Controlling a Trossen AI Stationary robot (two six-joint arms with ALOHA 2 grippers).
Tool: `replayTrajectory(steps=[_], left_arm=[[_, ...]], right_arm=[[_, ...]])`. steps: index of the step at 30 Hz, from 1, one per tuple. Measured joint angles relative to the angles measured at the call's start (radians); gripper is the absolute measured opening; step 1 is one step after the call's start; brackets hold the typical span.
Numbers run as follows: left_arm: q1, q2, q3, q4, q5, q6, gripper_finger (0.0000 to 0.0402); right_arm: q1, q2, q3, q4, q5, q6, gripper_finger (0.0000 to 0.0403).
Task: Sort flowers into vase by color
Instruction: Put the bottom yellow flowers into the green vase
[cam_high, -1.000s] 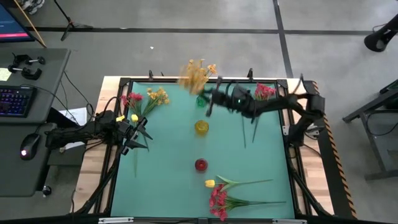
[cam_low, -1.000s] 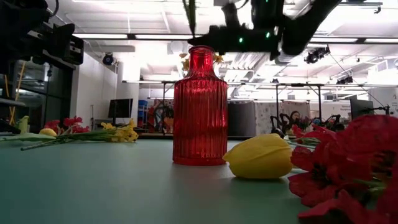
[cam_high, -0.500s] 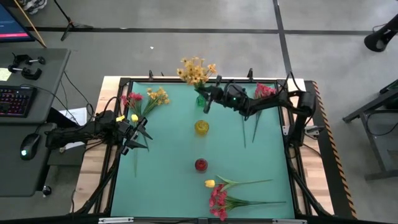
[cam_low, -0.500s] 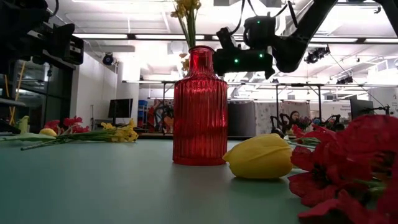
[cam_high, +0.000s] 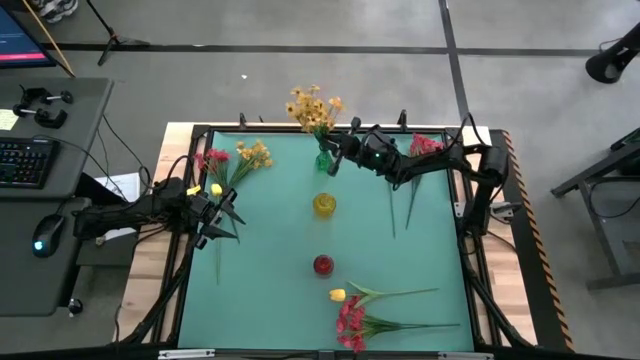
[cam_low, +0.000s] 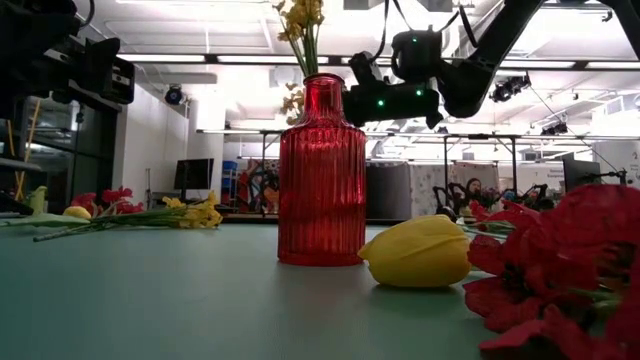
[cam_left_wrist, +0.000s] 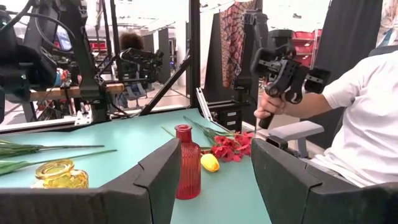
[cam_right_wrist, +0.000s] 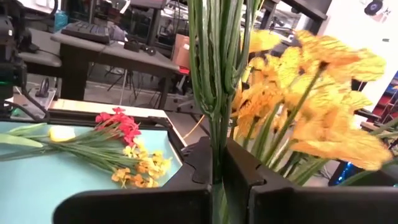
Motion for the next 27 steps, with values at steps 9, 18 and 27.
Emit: replayTrajectory(steps=[9,18,27], left_arm=[[0.0,0.0,0.0,0.0,0.0,0.0,0.0184],[0.0,0.0,0.0,0.0,0.0,0.0,0.0184],[0.0,0.0,0.0,0.0,0.0,0.0,0.0184]], right_arm=[[-0.003,0.0,0.0,-0.042,0.0,0.004,0.0],[-0.026,0.0,0.0,-0.066,-0.005,0.058,0.0],[-0.026,0.001,0.0,-0.13,-0.006,0.098,0.0]])
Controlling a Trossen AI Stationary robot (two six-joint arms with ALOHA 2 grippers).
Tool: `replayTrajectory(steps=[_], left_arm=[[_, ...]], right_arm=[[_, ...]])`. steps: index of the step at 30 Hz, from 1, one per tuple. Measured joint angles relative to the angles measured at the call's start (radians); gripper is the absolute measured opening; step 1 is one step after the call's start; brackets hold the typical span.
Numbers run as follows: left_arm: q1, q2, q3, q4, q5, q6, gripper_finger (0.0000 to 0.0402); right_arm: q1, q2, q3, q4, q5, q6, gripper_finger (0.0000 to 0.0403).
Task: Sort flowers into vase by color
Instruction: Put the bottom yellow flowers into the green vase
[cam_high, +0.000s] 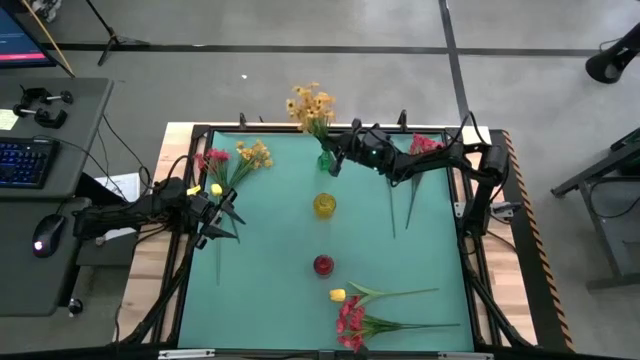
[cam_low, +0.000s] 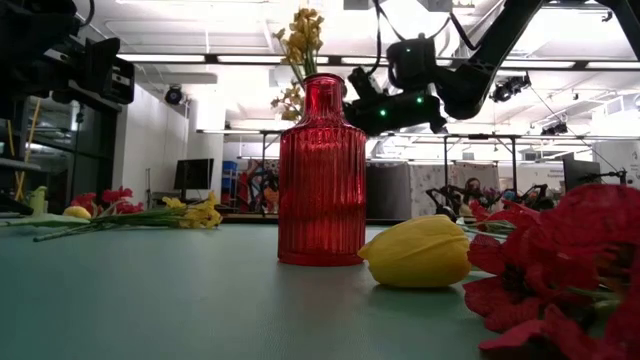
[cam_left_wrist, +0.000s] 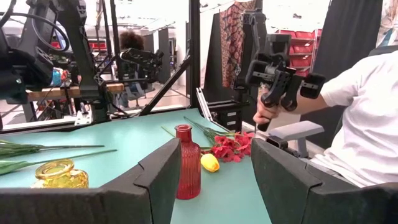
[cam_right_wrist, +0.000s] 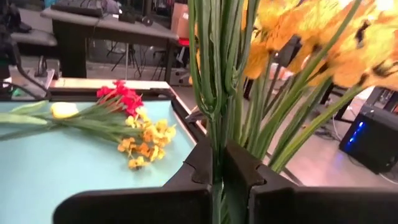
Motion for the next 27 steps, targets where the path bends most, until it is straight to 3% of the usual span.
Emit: replayTrajectory(steps=[10,21,27], left_arm=[[0.0,0.0,0.0,0.0,0.0,0.0,0.0184],[0.0,0.0,0.0,0.0,0.0,0.0,0.0184],[0.0,0.0,0.0,0.0,0.0,0.0,0.0184]], right_arm=[[0.0,-0.006,0.0,-0.044,-0.001,0.009,0.0007],[0.001,-0.011,0.0,-0.08,-0.001,0.028,0.0154],[0.001,-0.011,0.0,-0.079,-0.001,0.032,0.021]])
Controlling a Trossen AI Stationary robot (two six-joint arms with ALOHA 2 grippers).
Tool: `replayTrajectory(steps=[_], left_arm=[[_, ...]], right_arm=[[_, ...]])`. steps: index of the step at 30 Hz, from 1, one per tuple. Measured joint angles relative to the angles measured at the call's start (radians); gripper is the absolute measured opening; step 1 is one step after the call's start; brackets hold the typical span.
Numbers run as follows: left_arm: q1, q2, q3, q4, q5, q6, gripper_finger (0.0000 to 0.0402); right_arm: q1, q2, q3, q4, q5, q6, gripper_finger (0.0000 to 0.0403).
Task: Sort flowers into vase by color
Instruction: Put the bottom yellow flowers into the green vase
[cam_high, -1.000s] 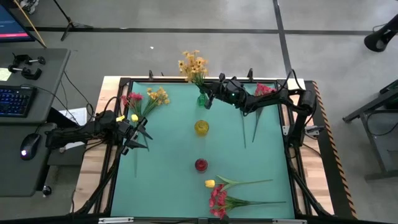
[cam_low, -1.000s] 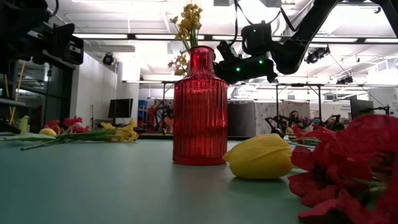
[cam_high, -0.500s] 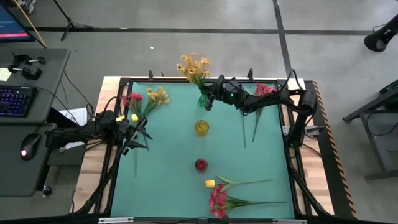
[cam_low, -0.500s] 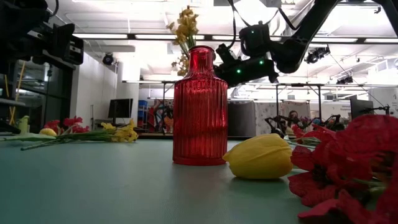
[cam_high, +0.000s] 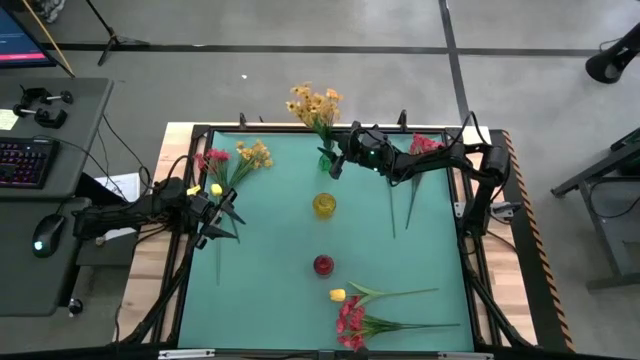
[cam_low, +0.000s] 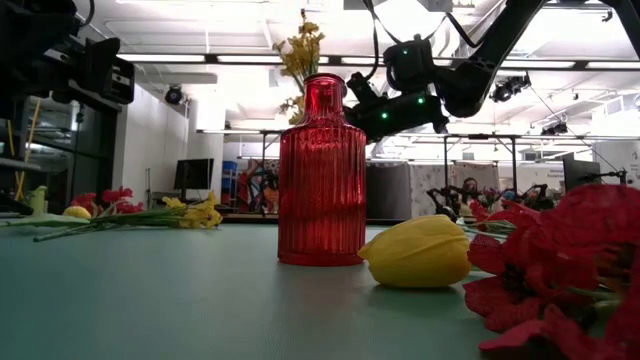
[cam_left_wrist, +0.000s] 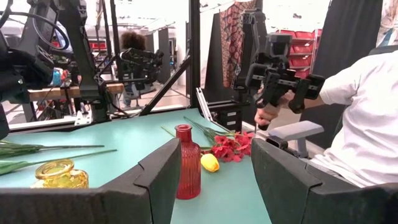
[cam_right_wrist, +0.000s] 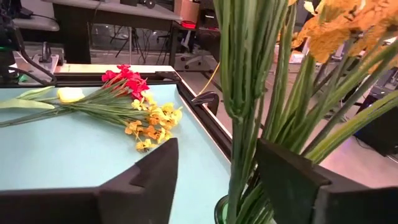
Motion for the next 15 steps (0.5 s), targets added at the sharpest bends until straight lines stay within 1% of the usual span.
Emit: replayTrajectory(steps=[5,10,15], left_arm=[[0.0,0.0,0.0,0.0,0.0,0.0,0.0184],[0.0,0.0,0.0,0.0,0.0,0.0,0.0184],[0.0,0.0,0.0,0.0,0.0,0.0,0.0184]], right_arm=[[0.0,-0.001,0.0,0.0,0.0,0.0,0.0231],[0.009,-0.001,0.0,-0.003,0.0,-0.001,0.0232],[0.032,-0.002,0.0,-0.005,0.0,-0.041,0.0232]])
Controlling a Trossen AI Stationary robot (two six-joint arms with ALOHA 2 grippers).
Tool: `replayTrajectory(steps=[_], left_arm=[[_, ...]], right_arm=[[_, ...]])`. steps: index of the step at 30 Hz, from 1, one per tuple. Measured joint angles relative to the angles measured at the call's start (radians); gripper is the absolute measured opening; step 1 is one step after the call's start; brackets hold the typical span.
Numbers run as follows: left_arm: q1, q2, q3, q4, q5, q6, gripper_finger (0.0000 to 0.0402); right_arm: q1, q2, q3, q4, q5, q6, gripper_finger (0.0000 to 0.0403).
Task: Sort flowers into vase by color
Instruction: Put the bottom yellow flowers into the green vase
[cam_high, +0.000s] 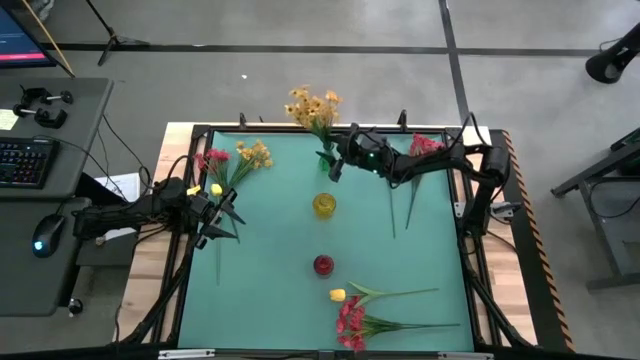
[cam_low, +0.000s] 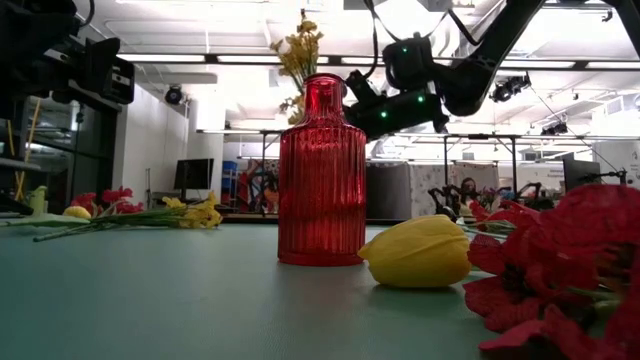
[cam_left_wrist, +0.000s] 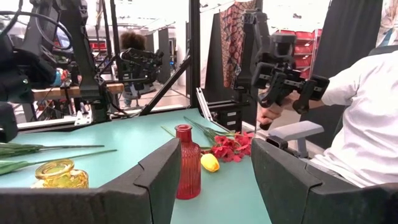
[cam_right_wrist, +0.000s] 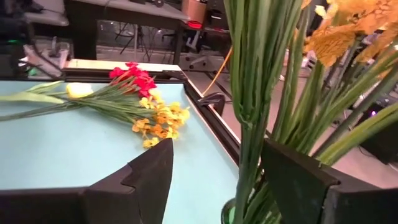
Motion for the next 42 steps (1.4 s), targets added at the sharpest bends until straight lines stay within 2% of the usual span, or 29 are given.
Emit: replayTrajectory(steps=[14,28,42], left_arm=[[0.0,0.0,0.0,0.0,0.0,0.0,0.0184],[0.0,0.0,0.0,0.0,0.0,0.0,0.0184],[0.0,0.0,0.0,0.0,0.0,0.0,0.0184]], right_arm=[[0.022,-0.004,0.0,-0.001,0.014,-0.046,0.0232],[0.022,-0.109,0.0,0.0,0.022,-0.047,0.0232],[0.022,-0.109,0.0,-0.02,-0.015,-0.046,0.0232]])
